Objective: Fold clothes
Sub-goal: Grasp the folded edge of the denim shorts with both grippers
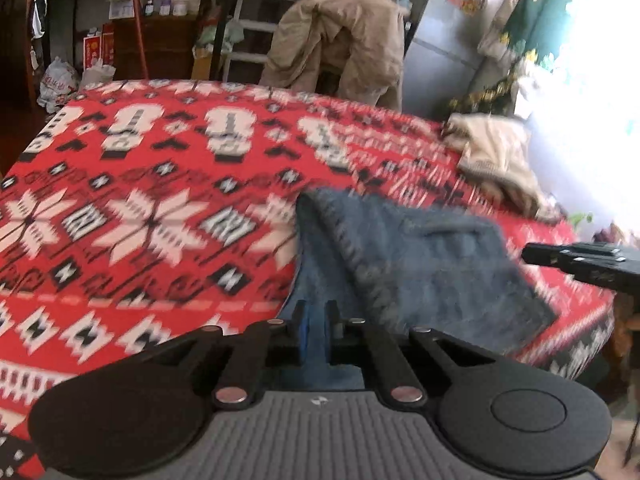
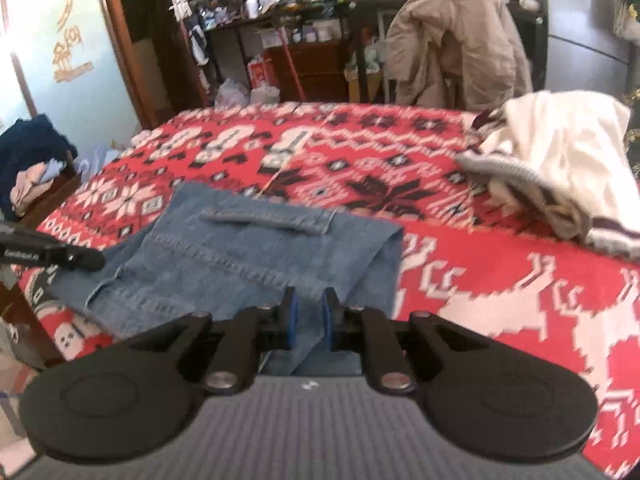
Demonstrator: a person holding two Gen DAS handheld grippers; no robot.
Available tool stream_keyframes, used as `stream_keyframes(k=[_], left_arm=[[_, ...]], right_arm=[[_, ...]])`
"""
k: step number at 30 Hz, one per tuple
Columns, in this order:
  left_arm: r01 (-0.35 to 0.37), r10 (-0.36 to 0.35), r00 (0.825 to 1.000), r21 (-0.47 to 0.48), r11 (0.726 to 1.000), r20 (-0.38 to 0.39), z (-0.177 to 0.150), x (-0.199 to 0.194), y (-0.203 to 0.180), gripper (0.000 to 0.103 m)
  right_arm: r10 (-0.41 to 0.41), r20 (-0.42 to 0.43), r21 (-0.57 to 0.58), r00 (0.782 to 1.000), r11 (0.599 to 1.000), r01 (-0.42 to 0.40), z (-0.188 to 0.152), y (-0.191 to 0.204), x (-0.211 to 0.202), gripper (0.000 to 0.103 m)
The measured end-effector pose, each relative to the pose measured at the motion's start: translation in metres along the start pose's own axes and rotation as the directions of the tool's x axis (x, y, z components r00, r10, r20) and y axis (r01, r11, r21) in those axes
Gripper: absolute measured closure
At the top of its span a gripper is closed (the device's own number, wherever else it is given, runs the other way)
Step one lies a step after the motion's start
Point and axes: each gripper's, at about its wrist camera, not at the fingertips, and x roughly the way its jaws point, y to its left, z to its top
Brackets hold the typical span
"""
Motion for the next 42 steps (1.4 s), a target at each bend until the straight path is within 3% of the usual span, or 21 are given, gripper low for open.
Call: stream_keyframes(k=[5, 9, 13, 18, 24, 25, 26, 31, 33, 34, 35, 37, 42], left_arm=[[0.066, -0.064, 0.997, -0.034, 0.997, 0.045, 0.031, 0.019, -0.013, 0.090], [0.056, -0.055, 0.998, -0.014, 0.998, 0.018, 0.045, 0.040, -0.022, 0.089], [0.073, -0.073, 0.997, -0.039, 0.997, 0.000, 0.041, 0.049, -0.017, 0.082], [0.057, -0.057, 0.998, -0.023, 0.998, 0.027, 0.050, 0.056, -0.015, 0.083], [0.065, -0.065, 0.998, -0.014, 0.998, 0.017, 0.063, 0.079, -0.017, 0.085], [0.053, -0.053, 0.998, -0.006, 0.999, 0.016, 0.062, 0.082, -0.016, 0.088], [0.040, -0.040, 0.999, 0.002, 0.999, 0.014, 0.061, 0.085, -0.016, 0.099], [0.065, -0.064, 0.998, -0.093, 0.994, 0.018, 0.053, 0.077, 0.006, 0.100], [0.034, -0.033, 0.999, -0.065, 0.997, 0.016, 0.051, 0.068, 0.005, 0.100], [0.024, -0.023, 1.000, -0.062, 0.998, 0.017, 0.050, 0.064, 0.006, 0.095], [0.015, -0.014, 1.000, -0.060, 0.998, 0.017, 0.049, 0.059, 0.007, 0.075], [0.033, -0.032, 0.999, -0.071, 0.997, 0.010, 0.046, 0.049, 0.015, 0.059], [0.047, -0.053, 0.997, -0.111, 0.993, -0.049, 0.043, 0.036, 0.030, 0.055]], right_arm=[[-0.031, 0.029, 0.045, 0.999, 0.999, 0.029, 0.025, -0.014, 0.025, 0.090], [-0.068, -0.020, -0.004, 0.998, 0.998, 0.068, 0.016, -0.017, 0.055, 0.090], [-0.052, -0.012, 0.009, 0.999, 0.999, 0.052, 0.005, -0.023, 0.045, 0.090], [-0.052, -0.012, 0.075, 0.999, 0.996, 0.053, 0.013, -0.031, 0.036, 0.090], [-0.068, 0.020, 0.086, 0.998, 0.994, 0.066, 0.033, -0.030, 0.053, 0.090], [-0.075, 0.015, 0.082, 0.997, 0.994, 0.073, 0.033, -0.029, 0.059, 0.089], [-0.083, 0.014, 0.068, 0.996, 0.994, 0.082, 0.032, -0.029, 0.062, 0.089], [-0.102, 0.006, 0.063, 0.995, 0.993, 0.102, 0.022, -0.036, 0.062, 0.087], [-0.114, -0.010, 0.093, 0.993, 0.989, 0.114, 0.018, -0.042, 0.055, 0.087], [-0.120, -0.020, 0.115, 0.993, 0.986, 0.121, 0.016, -0.046, 0.049, 0.087], [-0.106, -0.017, 0.151, 0.994, 0.983, 0.107, 0.013, -0.051, 0.042, 0.085], [-0.064, -0.010, 0.229, 0.998, 0.971, 0.065, 0.005, -0.060, 0.028, 0.079], [0.034, -0.033, 0.355, 0.999, 0.935, -0.020, -0.008, -0.074, 0.009, 0.076]])
